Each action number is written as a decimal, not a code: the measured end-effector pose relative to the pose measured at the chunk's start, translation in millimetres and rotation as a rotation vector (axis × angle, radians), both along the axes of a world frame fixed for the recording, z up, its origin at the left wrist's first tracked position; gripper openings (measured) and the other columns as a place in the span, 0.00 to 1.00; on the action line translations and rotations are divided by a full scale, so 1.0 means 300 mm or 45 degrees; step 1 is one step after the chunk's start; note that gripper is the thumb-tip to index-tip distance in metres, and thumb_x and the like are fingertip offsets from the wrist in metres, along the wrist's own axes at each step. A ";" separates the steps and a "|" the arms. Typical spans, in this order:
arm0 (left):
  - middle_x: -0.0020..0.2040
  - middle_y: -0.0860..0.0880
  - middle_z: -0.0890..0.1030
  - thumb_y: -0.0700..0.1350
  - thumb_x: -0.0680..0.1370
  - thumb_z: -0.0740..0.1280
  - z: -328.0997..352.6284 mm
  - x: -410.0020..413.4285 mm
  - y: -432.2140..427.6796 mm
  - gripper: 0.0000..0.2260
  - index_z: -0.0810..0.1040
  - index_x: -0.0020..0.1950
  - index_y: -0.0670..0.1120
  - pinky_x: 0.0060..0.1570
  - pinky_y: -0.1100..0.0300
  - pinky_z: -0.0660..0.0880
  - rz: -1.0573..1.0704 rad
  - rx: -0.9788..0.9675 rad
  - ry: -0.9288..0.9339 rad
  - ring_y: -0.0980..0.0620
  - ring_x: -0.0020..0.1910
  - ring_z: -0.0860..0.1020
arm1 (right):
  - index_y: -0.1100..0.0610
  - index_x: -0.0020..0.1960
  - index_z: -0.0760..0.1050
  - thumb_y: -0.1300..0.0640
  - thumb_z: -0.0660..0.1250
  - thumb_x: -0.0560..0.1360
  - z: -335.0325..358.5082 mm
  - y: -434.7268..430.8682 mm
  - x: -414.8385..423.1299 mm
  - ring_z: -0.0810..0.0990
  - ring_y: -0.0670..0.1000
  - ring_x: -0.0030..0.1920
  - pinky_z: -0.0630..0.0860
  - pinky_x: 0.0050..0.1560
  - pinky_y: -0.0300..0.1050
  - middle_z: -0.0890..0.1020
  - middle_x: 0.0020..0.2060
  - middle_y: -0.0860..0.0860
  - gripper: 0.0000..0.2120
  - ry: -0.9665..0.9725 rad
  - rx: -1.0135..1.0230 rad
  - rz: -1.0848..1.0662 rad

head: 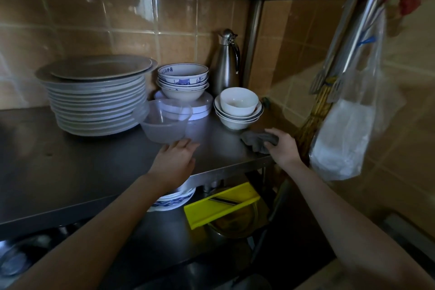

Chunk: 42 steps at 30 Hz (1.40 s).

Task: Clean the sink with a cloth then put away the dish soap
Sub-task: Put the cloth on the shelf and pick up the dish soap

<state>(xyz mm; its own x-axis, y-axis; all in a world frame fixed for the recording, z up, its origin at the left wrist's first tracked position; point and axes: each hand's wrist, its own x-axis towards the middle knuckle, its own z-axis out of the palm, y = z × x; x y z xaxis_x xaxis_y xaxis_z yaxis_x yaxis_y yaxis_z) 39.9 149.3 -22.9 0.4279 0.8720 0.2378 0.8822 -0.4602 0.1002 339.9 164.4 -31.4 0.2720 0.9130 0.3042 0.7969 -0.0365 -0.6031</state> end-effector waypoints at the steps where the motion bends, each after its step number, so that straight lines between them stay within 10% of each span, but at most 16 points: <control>1: 0.72 0.49 0.65 0.47 0.79 0.58 0.002 -0.002 -0.013 0.21 0.63 0.72 0.51 0.66 0.50 0.61 -0.002 0.003 0.003 0.45 0.69 0.65 | 0.55 0.66 0.74 0.64 0.67 0.75 0.006 -0.020 -0.001 0.73 0.53 0.65 0.65 0.62 0.38 0.77 0.63 0.53 0.20 -0.002 0.007 0.000; 13: 0.72 0.48 0.66 0.46 0.78 0.59 -0.004 0.043 -0.301 0.21 0.65 0.71 0.50 0.64 0.50 0.65 -0.191 0.023 -0.066 0.45 0.68 0.67 | 0.53 0.64 0.75 0.61 0.66 0.76 -0.018 -0.498 0.000 0.79 0.52 0.57 0.73 0.56 0.42 0.80 0.58 0.52 0.17 0.011 -0.038 -0.160; 20: 0.71 0.48 0.68 0.48 0.77 0.60 -0.073 0.173 -0.505 0.21 0.66 0.71 0.51 0.63 0.49 0.67 -0.371 0.004 -0.071 0.44 0.67 0.69 | 0.53 0.61 0.77 0.62 0.65 0.76 -0.120 -0.878 0.069 0.77 0.45 0.56 0.66 0.51 0.25 0.80 0.59 0.49 0.15 -0.029 -0.095 -0.260; 31: 0.72 0.48 0.65 0.47 0.79 0.59 -0.104 0.454 -0.789 0.20 0.64 0.72 0.49 0.63 0.50 0.66 -0.676 -0.079 -0.066 0.46 0.69 0.66 | 0.50 0.62 0.76 0.61 0.66 0.75 -0.182 -1.398 0.238 0.76 0.53 0.61 0.75 0.61 0.49 0.80 0.59 0.50 0.17 0.033 -0.117 -0.610; 42: 0.73 0.50 0.65 0.50 0.80 0.58 -0.150 0.883 -1.087 0.20 0.64 0.71 0.53 0.62 0.49 0.70 -0.924 -0.116 -0.084 0.47 0.66 0.70 | 0.51 0.64 0.75 0.60 0.68 0.74 -0.196 -1.876 0.487 0.76 0.54 0.61 0.73 0.59 0.45 0.80 0.59 0.52 0.19 -0.006 -0.108 -0.925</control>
<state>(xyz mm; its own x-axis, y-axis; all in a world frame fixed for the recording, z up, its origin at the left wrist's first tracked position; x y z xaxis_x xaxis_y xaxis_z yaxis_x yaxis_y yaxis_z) 304.6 -176.9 -68.0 0.8924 0.3920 0.2234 0.3492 -0.9136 0.2082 486.2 -398.3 -90.2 0.8169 0.5230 0.2432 0.5563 -0.6033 -0.5714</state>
